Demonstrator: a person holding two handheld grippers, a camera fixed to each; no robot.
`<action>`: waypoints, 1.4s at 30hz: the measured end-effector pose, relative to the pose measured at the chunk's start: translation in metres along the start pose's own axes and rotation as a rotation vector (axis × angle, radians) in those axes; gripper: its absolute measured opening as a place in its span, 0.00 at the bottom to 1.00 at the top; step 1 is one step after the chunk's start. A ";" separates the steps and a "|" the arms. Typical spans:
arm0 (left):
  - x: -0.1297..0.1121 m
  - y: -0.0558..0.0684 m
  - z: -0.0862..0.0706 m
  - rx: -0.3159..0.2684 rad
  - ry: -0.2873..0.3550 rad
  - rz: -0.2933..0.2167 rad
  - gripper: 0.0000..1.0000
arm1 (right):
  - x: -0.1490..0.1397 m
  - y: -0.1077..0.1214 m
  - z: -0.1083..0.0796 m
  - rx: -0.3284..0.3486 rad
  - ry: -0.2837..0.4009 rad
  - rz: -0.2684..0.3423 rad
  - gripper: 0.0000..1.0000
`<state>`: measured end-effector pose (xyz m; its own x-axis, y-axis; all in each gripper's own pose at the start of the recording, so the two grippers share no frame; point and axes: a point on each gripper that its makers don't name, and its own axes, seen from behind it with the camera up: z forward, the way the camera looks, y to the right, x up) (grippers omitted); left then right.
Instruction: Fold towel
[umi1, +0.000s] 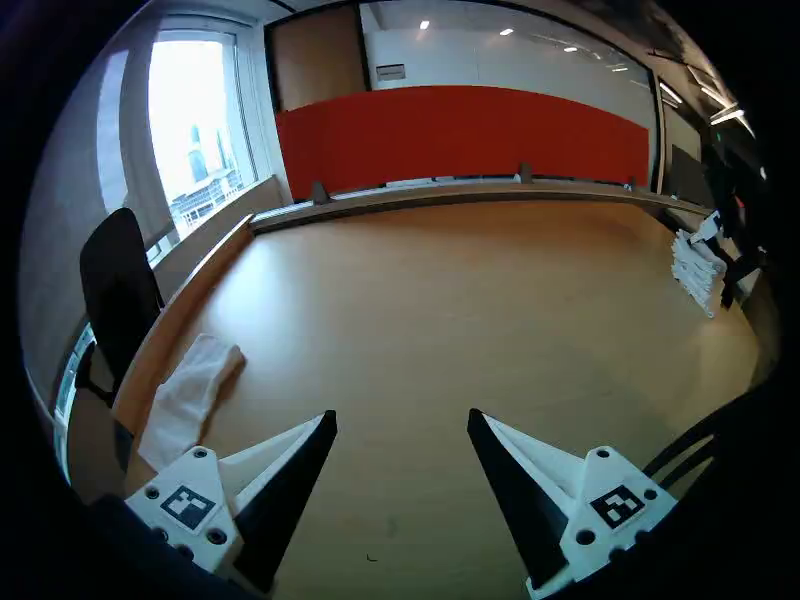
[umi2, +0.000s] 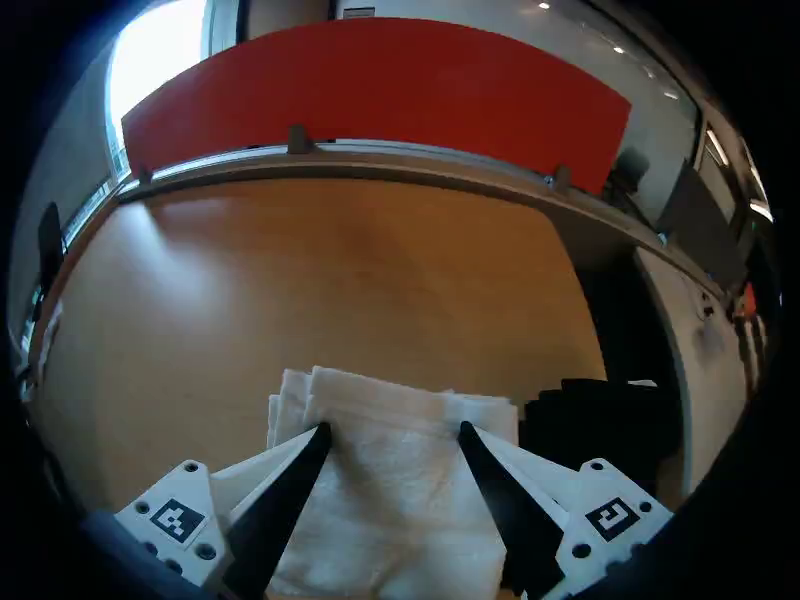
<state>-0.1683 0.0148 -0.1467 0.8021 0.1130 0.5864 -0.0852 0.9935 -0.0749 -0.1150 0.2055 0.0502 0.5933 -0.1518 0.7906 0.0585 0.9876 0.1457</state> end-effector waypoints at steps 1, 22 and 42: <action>0.000 0.000 0.000 0.000 0.000 -0.001 0.98 | -0.001 0.000 0.001 0.000 -0.001 -0.001 1.00; 0.005 0.004 0.004 -0.013 0.013 -0.005 0.98 | 0.008 0.000 -0.020 -0.015 0.037 0.003 1.00; 0.015 0.008 0.007 -0.034 0.037 -0.004 0.98 | 0.003 0.001 -0.060 -0.038 0.093 0.023 1.00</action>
<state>-0.1607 0.0242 -0.1329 0.8236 0.1080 0.5569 -0.0626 0.9930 -0.1000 -0.0652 0.2080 0.0174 0.6669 -0.1261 0.7344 0.0734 0.9919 0.1037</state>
